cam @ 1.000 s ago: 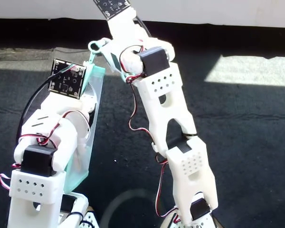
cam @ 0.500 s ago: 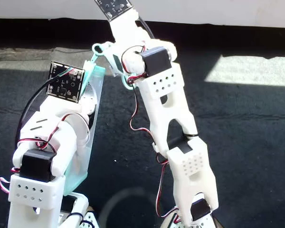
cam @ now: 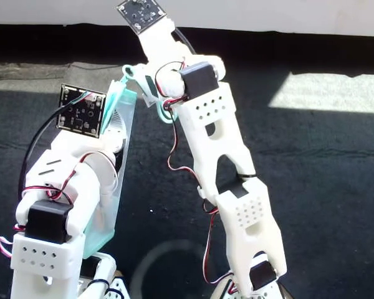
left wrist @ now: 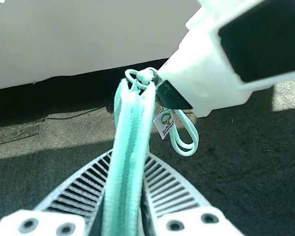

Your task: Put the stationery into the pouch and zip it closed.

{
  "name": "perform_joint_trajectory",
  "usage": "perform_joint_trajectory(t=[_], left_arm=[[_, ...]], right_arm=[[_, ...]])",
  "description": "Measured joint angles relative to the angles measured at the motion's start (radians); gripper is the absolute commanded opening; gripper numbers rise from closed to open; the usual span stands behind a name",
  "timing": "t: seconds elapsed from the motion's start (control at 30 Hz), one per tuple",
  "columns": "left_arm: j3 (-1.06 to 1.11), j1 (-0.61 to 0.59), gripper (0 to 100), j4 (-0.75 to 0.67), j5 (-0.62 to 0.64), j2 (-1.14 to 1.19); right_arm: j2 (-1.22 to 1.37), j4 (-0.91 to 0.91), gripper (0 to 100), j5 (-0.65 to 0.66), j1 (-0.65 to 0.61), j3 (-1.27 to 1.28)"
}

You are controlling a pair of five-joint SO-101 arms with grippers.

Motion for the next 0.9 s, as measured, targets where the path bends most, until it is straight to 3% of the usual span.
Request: perform_joint_trajectory(t=[0.9], left_arm=[[0.005,-0.003,1,0.002,0.002,0.003]], right_arm=[[0.172,-0.002,0.5,0.006,-0.005,-0.005]])
